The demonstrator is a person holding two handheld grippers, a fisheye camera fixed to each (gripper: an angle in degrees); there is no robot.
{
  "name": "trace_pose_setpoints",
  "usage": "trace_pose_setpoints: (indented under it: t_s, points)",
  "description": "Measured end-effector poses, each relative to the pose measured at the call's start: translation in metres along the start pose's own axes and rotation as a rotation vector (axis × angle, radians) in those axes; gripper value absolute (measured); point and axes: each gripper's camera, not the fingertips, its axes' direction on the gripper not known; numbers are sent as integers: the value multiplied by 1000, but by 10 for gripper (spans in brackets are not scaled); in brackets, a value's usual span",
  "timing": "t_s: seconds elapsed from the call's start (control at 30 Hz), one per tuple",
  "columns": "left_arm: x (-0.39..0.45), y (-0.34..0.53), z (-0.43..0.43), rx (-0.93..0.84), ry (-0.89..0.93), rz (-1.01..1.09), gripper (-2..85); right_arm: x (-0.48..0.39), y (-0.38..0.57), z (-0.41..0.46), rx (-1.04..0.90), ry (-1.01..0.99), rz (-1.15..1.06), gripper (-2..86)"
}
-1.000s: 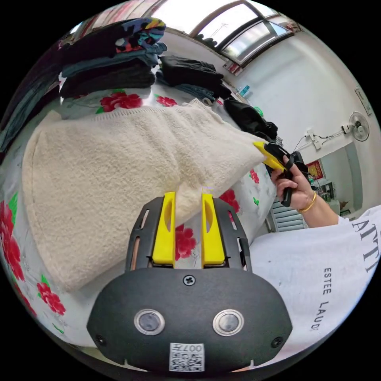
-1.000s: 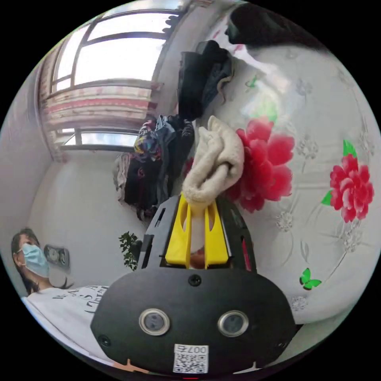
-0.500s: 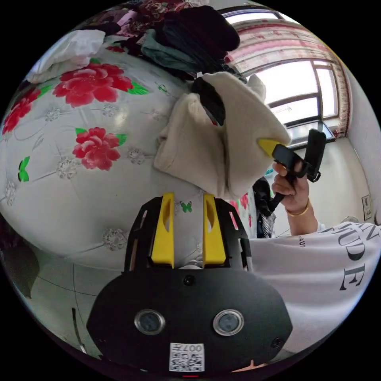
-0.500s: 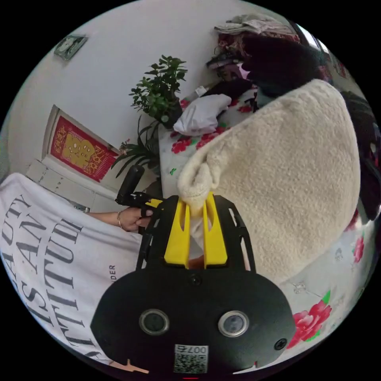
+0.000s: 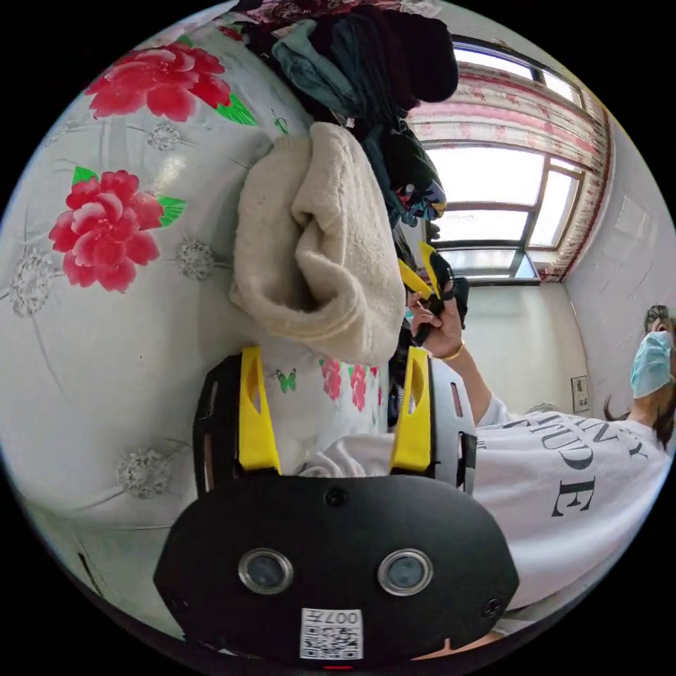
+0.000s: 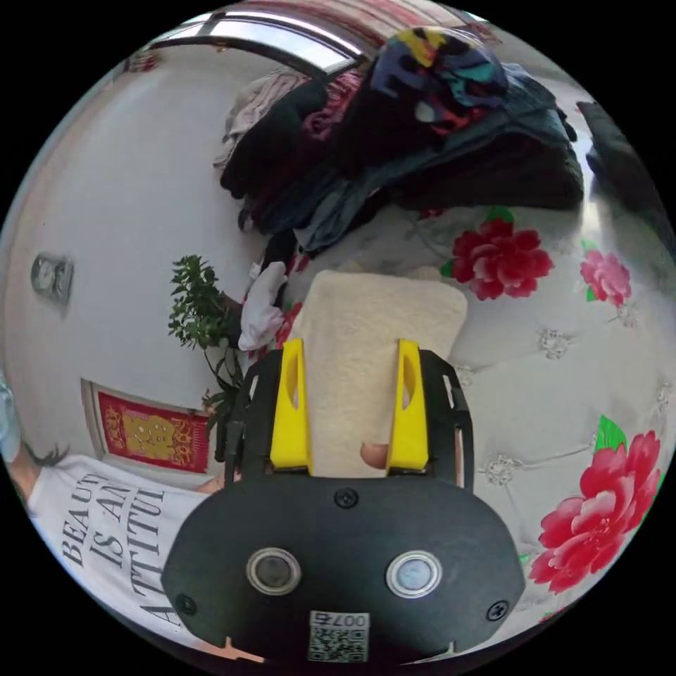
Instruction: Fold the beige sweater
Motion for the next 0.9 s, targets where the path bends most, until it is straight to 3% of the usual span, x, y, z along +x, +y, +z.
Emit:
trace_pose_setpoints:
  t_s: [0.1, 0.23, 0.43, 0.5, 0.67, 0.8, 0.9]
  points:
    - [-3, -24, -5, 54, 62, -50, 279, 44, -7, 6, 21, -128, 168, 137]
    - [-1, -44, -1, -22, -69, -54, 255, 70, -3, -3, 134, -295, 282, 144]
    - [-14, -42, -8, 11, -72, -113, 224, 69, 25, -41, 253, -160, 201, 157]
    - [-19, -42, -7, 18, -97, -124, 211, 76, 21, -35, 214, -110, 220, 165]
    - [-58, -46, -9, 149, 21, -272, 123, 99, 1, 45, -79, -260, 247, 140]
    - [-55, -47, -15, 207, 6, -216, 78, 98, 28, 30, 65, -347, 251, 107]
    - [-28, -57, -12, 142, 78, -92, 70, 92, 73, -7, 184, -445, 244, 97]
